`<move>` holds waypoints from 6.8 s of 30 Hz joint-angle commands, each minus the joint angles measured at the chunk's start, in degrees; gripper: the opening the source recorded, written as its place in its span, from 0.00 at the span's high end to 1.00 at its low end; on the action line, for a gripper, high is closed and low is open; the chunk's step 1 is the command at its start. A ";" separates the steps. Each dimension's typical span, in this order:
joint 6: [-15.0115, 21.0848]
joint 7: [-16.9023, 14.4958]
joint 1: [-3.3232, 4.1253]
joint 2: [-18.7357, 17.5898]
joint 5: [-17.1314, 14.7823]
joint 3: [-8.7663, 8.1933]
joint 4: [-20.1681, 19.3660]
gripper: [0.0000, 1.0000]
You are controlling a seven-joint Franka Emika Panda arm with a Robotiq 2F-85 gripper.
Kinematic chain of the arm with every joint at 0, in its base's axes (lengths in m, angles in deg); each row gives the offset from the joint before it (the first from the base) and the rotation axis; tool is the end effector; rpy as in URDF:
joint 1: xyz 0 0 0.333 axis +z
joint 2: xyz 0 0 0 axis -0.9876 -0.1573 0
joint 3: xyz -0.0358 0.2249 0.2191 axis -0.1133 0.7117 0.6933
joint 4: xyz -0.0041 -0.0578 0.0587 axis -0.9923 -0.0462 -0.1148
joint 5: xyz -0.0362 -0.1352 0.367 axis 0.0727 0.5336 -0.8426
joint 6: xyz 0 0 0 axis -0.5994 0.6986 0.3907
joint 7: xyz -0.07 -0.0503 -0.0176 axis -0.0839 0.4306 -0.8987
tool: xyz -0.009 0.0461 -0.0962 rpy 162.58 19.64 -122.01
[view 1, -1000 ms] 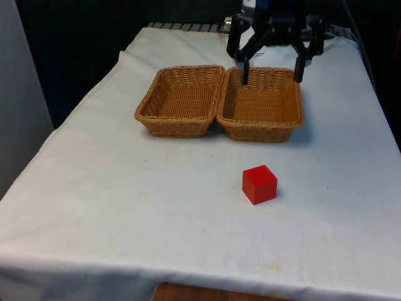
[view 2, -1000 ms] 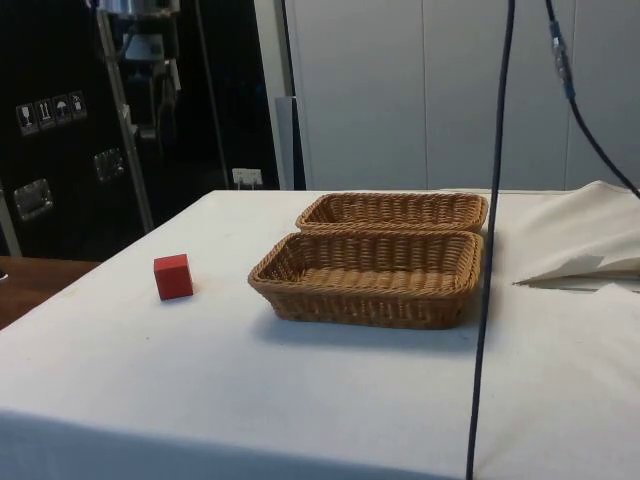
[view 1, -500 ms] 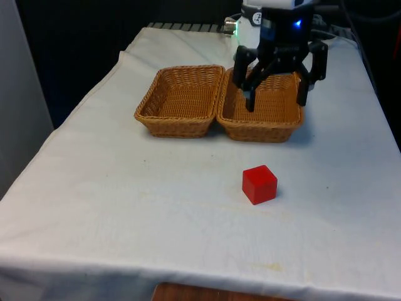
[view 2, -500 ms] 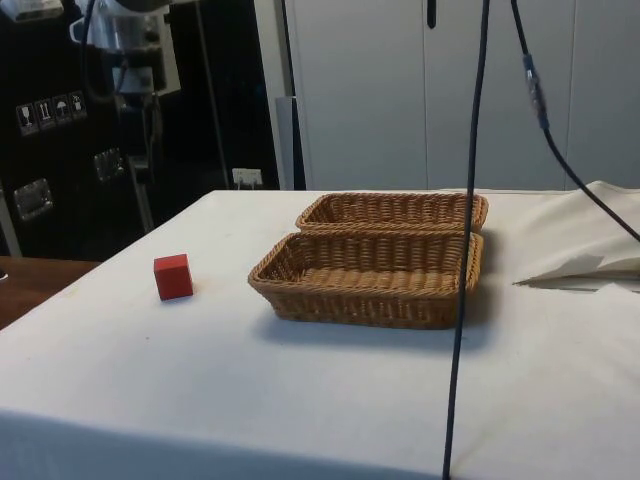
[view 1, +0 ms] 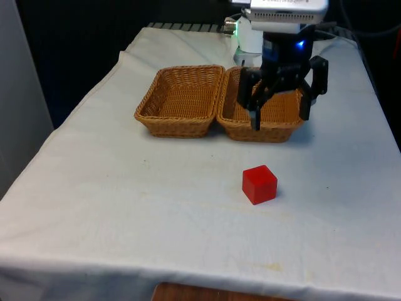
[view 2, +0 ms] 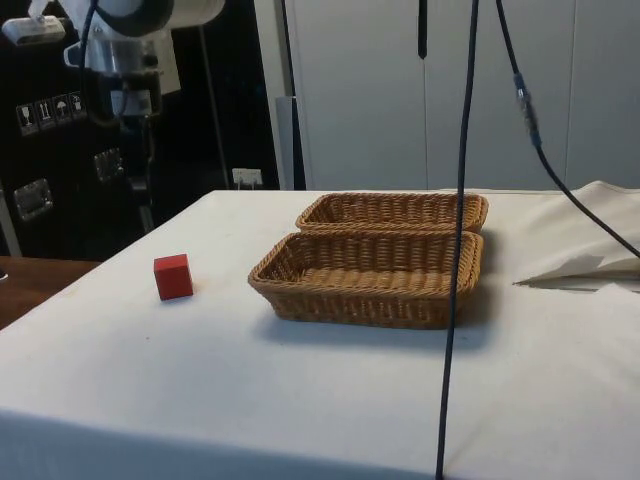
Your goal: Pick up the red cube and place it into the right basket.
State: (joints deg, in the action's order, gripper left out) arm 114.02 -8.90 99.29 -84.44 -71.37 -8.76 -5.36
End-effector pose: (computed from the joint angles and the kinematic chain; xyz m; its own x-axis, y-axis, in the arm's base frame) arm 0.7253 0.0569 0.3161 0.8642 0.4959 0.0852 0.4929 -0.8683 0.0550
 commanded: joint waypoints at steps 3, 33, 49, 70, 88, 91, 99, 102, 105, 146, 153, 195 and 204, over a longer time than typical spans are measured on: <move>0.06 -1.03 -0.11 -0.57 -0.86 0.00 0.46 0.00; 1.72 -9.57 -0.52 -8.02 -6.13 0.00 2.86 0.00; 3.09 -11.17 -0.57 -10.43 -6.13 -0.17 2.86 0.00; 2.75 -13.01 -3.04 -14.90 -6.76 -0.63 6.93 0.00; 3.21 -12.95 -3.09 -15.47 -6.82 -0.63 6.99 0.00; 3.21 -13.01 -3.15 -15.53 -6.88 -0.57 7.05 0.09; 3.21 -13.01 -3.15 -15.64 -6.99 -0.57 7.10 0.96; 3.21 -13.01 -3.15 -15.64 -6.99 -0.57 7.10 0.99; 3.21 -13.01 -3.15 -15.64 -6.99 -0.57 7.10 0.99; -2.46 -4.35 -1.89 -2.98 -6.42 -1.72 -0.69 0.98; -3.09 -2.86 -1.78 -1.72 -6.30 -1.83 -1.32 0.98; -1.55 0.11 -0.69 14.78 -0.23 -2.58 -20.51 0.98; -0.57 2.58 -0.46 17.30 3.15 -2.52 -23.89 0.98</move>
State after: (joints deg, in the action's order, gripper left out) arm 112.53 -7.07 98.37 -67.54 -69.08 -10.88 -28.62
